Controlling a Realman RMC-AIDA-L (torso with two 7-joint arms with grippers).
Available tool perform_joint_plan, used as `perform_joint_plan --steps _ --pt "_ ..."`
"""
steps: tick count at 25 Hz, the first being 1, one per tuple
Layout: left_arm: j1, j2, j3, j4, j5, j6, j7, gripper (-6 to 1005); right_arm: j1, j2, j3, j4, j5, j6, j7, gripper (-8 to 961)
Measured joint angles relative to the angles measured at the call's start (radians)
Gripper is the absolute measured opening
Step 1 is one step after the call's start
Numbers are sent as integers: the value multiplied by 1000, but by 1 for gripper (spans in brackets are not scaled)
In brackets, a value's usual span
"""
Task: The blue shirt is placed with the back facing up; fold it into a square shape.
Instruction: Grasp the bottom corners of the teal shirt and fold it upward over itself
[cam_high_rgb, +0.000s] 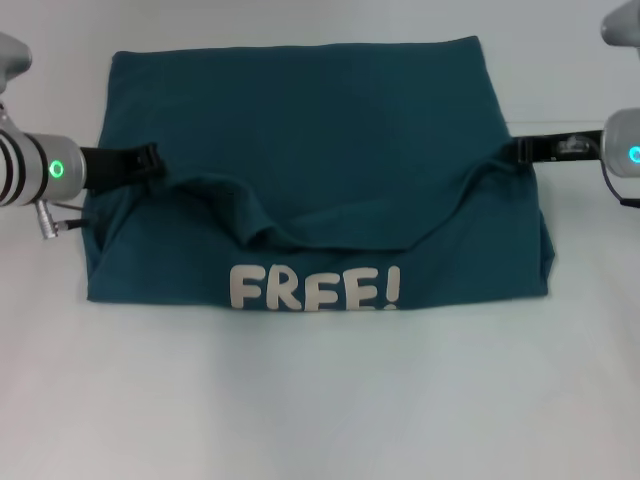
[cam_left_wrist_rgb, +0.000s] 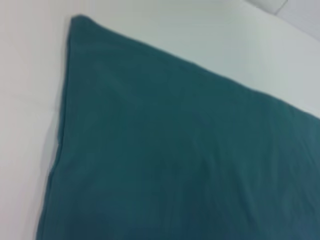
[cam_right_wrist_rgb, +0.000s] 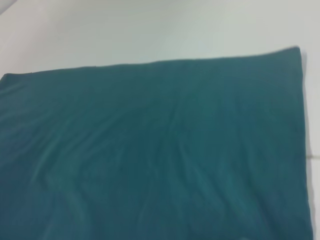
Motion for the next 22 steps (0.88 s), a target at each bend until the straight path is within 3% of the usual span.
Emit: perform_joint_plan --steps 10,22 --pt "-30 1 -2 -8 1 -98 -1 34 62 23 -26 20 -147 138 59 21" --pt "-52 1 0 -42 4 -158 7 45 83 26 -29 29 -157 203 62 20"
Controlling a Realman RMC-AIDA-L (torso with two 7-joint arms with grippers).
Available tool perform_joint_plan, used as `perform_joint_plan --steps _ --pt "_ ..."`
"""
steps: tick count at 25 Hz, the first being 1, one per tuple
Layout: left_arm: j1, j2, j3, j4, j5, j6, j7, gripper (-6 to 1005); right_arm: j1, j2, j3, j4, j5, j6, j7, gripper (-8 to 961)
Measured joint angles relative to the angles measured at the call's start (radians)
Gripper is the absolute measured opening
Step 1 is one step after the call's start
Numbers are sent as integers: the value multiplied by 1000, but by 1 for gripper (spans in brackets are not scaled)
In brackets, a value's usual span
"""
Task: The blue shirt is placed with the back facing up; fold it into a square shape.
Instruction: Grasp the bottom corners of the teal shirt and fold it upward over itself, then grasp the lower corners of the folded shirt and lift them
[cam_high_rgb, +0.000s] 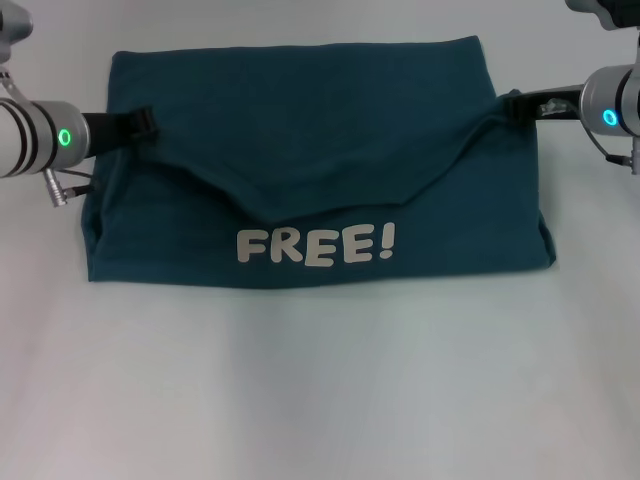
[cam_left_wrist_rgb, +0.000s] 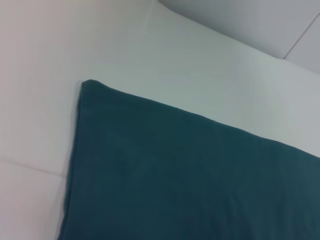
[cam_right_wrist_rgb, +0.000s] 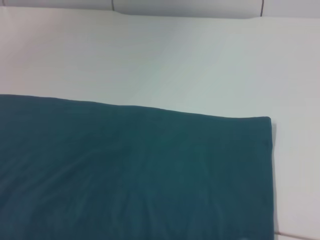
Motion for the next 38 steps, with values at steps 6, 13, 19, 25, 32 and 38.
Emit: perform_joint_plan --steps 6,13,19,25,32,38 --pt "-4 -2 0 0 1 -2 1 51 16 -1 0 26 -1 14 -3 21" --pt "-5 -3 13 2 -5 -6 0 58 48 -5 -13 70 -43 28 -7 78" --pt "7 -9 3 19 -25 -14 -9 110 49 -4 2 70 -60 25 3 312" --pt "103 -42 4 145 -140 26 -12 376 -22 -35 56 -3 71 -106 -6 536" --pt "229 -50 7 233 -316 203 27 655 -189 -80 124 -102 411 -398 -94 652" --pt "343 -23 -3 231 -459 385 114 674 -324 -106 259 -80 606 -682 -214 718"
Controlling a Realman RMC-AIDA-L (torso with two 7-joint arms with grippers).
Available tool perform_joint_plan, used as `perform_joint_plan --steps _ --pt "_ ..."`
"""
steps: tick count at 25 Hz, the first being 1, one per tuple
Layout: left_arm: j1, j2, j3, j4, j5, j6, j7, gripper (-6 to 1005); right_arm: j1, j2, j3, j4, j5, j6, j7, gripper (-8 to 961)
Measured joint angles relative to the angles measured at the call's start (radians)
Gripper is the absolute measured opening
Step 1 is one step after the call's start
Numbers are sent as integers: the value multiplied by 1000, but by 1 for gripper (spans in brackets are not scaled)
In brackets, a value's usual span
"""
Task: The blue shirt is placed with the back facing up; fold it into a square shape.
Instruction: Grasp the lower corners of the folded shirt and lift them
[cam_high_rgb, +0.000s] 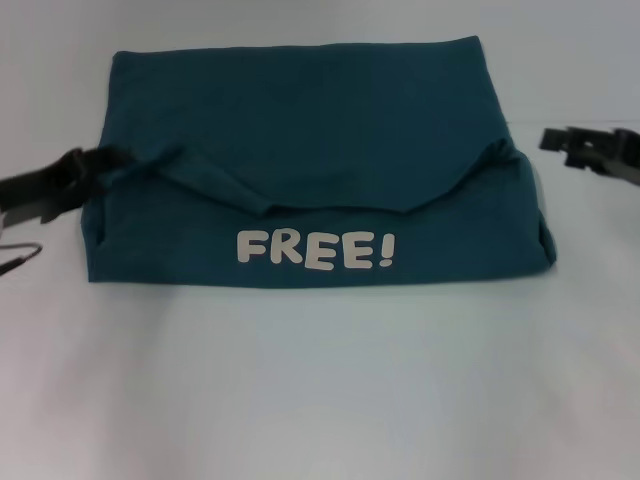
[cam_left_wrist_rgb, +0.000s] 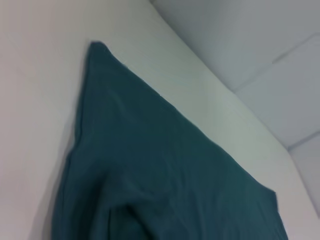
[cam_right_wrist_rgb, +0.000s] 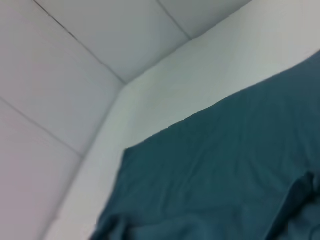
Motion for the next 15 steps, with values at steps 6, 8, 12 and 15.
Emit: perform_joint_plan --steps 6,8,12,15 --pt "72 3 -122 -6 -25 176 232 670 -84 5 90 18 29 -168 -46 718" --pt "81 3 -138 -9 -21 186 254 670 -93 4 98 35 29 -196 -66 718" --pt "97 -6 -146 -15 -25 186 332 667 -96 1 99 68 29 -230 -120 719" --pt "93 -14 -142 -53 -23 158 407 666 -97 2 105 75 30 -232 -138 719"
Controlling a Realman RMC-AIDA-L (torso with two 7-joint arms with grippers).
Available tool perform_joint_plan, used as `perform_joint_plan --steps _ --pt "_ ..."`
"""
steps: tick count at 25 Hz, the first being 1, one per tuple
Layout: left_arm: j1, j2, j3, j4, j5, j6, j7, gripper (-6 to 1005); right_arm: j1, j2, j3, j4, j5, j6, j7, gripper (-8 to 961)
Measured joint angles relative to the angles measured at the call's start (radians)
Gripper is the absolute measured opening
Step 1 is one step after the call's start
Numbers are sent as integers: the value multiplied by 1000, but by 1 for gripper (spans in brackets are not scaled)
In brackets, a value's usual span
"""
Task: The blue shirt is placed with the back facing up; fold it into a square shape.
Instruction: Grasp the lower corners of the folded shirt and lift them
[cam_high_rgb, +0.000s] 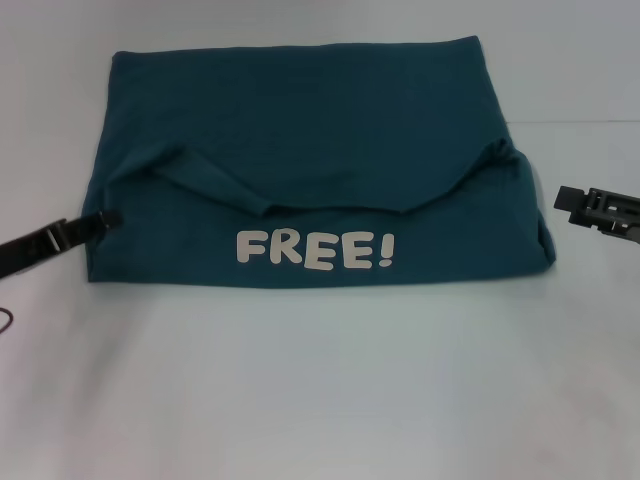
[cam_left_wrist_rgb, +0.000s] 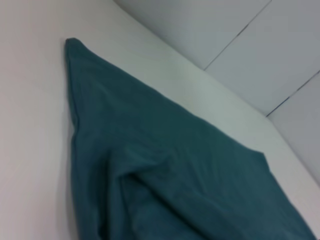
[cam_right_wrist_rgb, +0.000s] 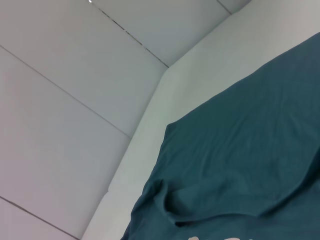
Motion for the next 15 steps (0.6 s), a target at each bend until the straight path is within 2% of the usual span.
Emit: perform_joint_plan --steps 3,8,15 --pt "-13 -2 2 -53 4 -84 28 666 -1 -2 8 2 0 2 -9 719" --pt "-19 -7 4 -70 1 -152 31 666 -4 -4 19 3 0 3 -10 719" --pt "-24 -11 13 -94 6 -179 55 667 -12 -3 24 5 -2 3 -11 718"
